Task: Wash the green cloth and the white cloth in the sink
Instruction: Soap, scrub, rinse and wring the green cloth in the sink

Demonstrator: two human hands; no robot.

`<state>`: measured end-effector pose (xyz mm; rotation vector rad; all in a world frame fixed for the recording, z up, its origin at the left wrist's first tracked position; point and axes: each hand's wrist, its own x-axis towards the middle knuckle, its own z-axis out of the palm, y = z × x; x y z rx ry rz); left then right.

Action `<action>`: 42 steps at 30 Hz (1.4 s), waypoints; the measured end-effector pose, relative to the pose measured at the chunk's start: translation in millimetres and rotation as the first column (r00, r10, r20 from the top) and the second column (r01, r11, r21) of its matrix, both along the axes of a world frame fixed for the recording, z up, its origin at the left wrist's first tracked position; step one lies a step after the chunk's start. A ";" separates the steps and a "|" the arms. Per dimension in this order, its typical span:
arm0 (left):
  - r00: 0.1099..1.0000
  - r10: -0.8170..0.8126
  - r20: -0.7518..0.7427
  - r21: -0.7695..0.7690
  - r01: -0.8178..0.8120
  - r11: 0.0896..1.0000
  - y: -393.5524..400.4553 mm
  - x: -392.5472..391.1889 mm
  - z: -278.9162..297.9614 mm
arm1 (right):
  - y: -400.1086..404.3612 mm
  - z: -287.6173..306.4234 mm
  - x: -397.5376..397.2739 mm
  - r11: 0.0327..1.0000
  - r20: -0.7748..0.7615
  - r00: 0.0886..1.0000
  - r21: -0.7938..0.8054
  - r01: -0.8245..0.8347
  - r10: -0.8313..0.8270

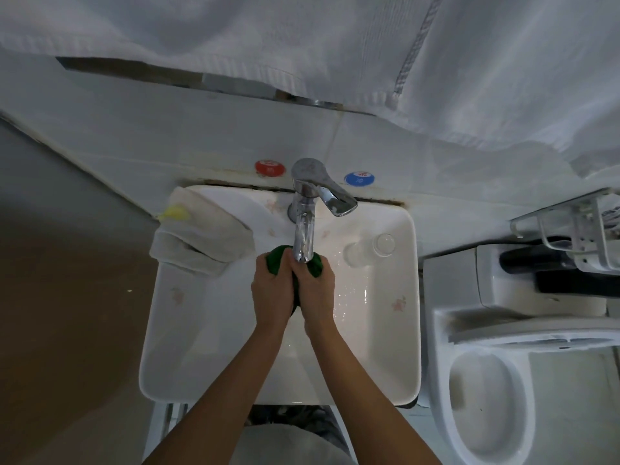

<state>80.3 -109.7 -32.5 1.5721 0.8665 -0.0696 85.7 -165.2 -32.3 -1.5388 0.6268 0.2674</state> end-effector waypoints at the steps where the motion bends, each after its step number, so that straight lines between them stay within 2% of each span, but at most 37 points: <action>1: 1.000 -0.014 -0.010 0.016 0.014 1.000 0.8 0.9 -0.3 | -0.1 0.1 1.2 1.000 -0.013 1.000 -0.010 0.017 -0.018; 6: 0.985 -0.170 0.007 0.193 0.165 0.967 3.8 6.6 2.7 | -3.1 -1.6 5.2 0.992 0.019 0.998 -0.106 0.063 -0.062; 7: 0.986 -0.164 -0.011 0.165 0.163 0.973 4.6 7.5 1.7 | -4.9 -0.1 7.0 0.994 0.010 0.998 -0.095 0.060 -0.059; 11: 0.994 -0.070 -0.084 -0.103 0.061 0.993 8.2 10.7 -1.8 | -7.7 3.1 13.6 0.999 -0.061 0.997 -0.020 0.035 -0.036; 13: 0.989 -0.135 -0.052 -0.096 0.130 0.987 12.1 10.7 1.1 | -7.1 2.7 12.7 0.999 -0.083 0.996 0.003 0.042 -0.042; 15: 0.975 -0.222 -0.006 -0.020 0.222 0.975 16.4 10.1 6.0 | -8.2 1.5 12.0 0.998 -0.101 0.993 0.028 0.056 -0.053; 17: 0.964 -0.244 0.101 0.004 0.245 0.969 16.7 6.1 9.0 | -10.1 1.1 12.4 0.994 -0.107 0.990 0.056 0.095 -0.089; 19: 0.967 -0.196 0.160 -0.010 0.200 0.980 13.3 -2.4 8.2 | -12.1 2.0 13.4 0.991 -0.089 0.991 0.077 0.110 -0.103; 22: 0.971 -0.185 0.152 0.062 0.178 0.982 9.6 -8.9 3.1 | -18.9 5.8 12.2 0.984 -0.045 0.996 0.161 0.083 -0.076; 28: 0.975 -0.167 0.147 0.071 0.158 0.985 9.0 -7.2 4.4 | -41.2 13.1 16.1 0.961 -0.129 0.989 0.274 -0.031 0.068; 31: 0.987 -0.098 0.129 0.012 0.098 0.995 8.5 -6.5 3.0 | -52.1 14.3 21.9 0.938 -0.119 0.977 0.320 -0.130 0.176; 34: 0.994 -0.042 0.103 -0.023 0.044 0.999 9.2 -3.6 1.3 | -50.9 14.9 22.8 0.947 -0.111 0.979 0.293 -0.133 0.172; 40: 0.996 -0.007 0.085 0.021 0.005 1.000 4.1 1.4 2.8 | -39.2 9.7 13.3 0.963 -0.196 0.976 0.264 -0.044 0.099; 42: 0.996 -0.028 0.087 -0.005 0.028 1.000 1.2 -2.1 1.3 | -34.1 6.5 6.4 0.977 -0.150 0.983 0.203 -0.070 0.101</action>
